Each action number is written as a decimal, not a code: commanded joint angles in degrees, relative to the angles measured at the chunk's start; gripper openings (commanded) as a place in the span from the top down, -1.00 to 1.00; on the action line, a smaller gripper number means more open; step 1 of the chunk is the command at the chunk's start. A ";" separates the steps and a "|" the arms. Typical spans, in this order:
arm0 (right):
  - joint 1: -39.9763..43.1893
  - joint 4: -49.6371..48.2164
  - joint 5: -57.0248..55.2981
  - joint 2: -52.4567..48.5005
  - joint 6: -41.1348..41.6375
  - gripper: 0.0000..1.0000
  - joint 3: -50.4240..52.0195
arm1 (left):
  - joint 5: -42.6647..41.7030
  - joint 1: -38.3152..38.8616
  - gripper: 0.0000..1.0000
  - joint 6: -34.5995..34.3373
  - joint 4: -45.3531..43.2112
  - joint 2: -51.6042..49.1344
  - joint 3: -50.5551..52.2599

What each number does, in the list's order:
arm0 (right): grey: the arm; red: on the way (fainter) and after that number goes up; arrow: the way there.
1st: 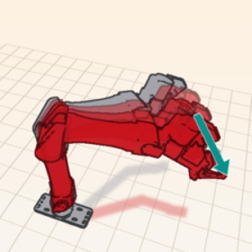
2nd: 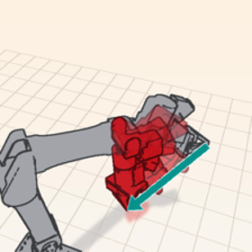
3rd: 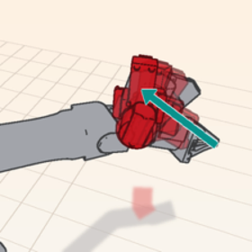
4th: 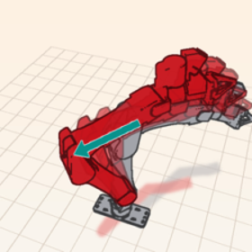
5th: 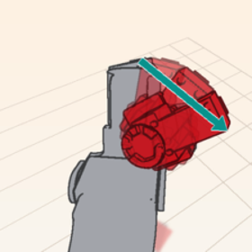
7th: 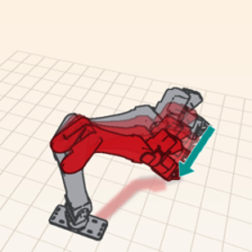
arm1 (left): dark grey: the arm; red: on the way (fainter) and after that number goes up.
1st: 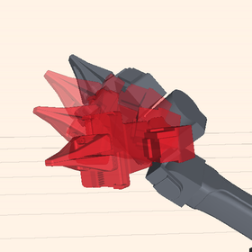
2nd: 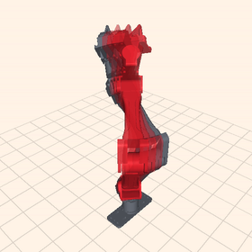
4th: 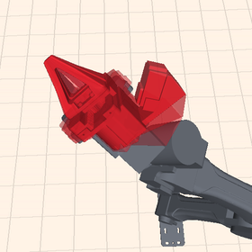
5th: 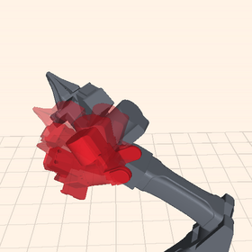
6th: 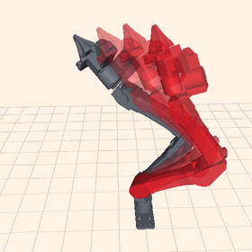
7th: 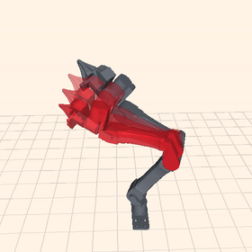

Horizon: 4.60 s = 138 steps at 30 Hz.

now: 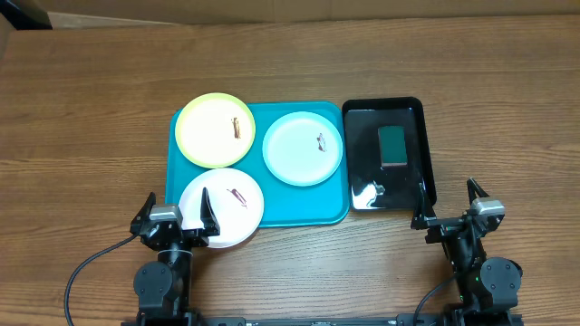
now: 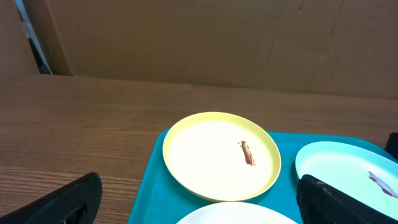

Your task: Clean dirty plates on tray and stack at the side

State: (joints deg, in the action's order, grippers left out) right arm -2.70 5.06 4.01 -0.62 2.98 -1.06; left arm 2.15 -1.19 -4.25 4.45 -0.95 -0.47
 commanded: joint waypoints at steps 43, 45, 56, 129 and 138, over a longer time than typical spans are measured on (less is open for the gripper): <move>0.11 -0.44 -0.76 0.07 -0.04 -1.00 0.57 | -0.28 0.11 -1.00 0.87 -0.13 -0.50 0.17; 0.11 -0.44 -0.76 0.07 -0.04 -1.00 0.57 | -0.28 0.11 -1.00 0.87 -0.13 -0.50 0.17; 0.11 -0.44 -0.76 0.07 -0.04 -1.00 0.57 | -0.28 0.11 -1.00 0.87 -0.13 -0.50 0.17; 0.11 -0.44 -0.76 0.07 -0.04 -1.00 0.57 | -10.08 11.74 0.89 -18.10 77.83 -87.80 -92.59; 0.11 -0.42 -0.76 0.07 -0.04 -1.00 0.57 | -8.31 21.86 0.14 -22.23 61.37 -89.61 -76.30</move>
State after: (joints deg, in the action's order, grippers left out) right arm -2.70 5.10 3.97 -0.80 2.98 -1.06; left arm -9.08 19.03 -23.68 69.36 -89.21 -80.03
